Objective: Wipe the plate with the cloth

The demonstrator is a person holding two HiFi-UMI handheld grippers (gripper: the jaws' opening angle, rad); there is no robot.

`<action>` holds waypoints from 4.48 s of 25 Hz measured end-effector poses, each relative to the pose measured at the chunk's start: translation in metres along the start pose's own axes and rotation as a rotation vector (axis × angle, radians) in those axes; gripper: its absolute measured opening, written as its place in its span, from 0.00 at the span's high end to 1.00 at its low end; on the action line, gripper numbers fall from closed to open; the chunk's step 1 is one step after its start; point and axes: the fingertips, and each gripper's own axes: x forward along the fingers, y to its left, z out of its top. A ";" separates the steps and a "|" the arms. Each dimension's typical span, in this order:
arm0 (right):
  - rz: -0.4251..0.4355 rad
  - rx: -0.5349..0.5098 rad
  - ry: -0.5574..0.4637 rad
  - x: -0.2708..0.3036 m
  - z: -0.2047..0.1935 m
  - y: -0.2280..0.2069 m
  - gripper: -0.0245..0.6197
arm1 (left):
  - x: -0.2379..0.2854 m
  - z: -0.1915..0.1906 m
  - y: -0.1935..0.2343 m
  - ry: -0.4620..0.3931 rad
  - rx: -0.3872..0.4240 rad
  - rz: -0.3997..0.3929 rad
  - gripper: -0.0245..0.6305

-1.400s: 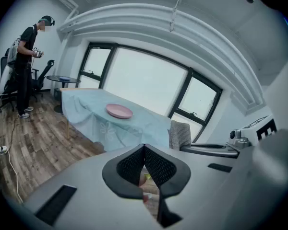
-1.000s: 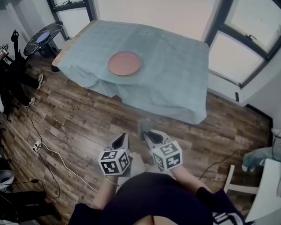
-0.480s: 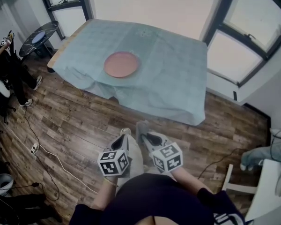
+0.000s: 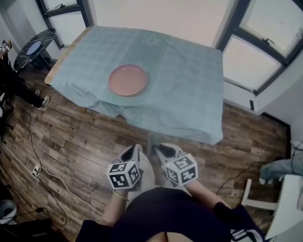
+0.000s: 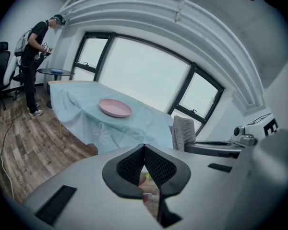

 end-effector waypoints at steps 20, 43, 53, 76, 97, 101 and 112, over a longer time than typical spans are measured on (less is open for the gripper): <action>-0.029 0.014 -0.010 0.124 0.110 -0.057 0.91 | 0.101 0.117 0.074 0.029 0.002 -0.014 0.94; -0.103 0.029 -0.002 0.240 0.186 -0.108 0.91 | 0.195 0.202 0.159 0.104 0.051 -0.026 0.94; -0.108 0.017 0.005 0.278 0.208 -0.120 0.91 | 0.219 0.220 0.194 0.122 0.044 0.004 0.94; -0.121 -0.005 0.060 0.331 0.225 -0.164 0.91 | 0.262 0.219 0.244 0.185 0.000 0.089 0.94; -0.134 -0.016 0.195 0.403 0.211 -0.215 0.91 | 0.311 0.218 0.280 0.264 -0.027 0.139 0.79; -0.139 -0.023 0.211 0.413 0.210 -0.222 0.91 | 0.316 0.214 0.286 0.281 -0.040 0.154 0.79; -0.142 -0.039 0.304 0.438 0.193 -0.233 0.91 | 0.326 0.206 0.293 0.307 -0.045 0.185 0.83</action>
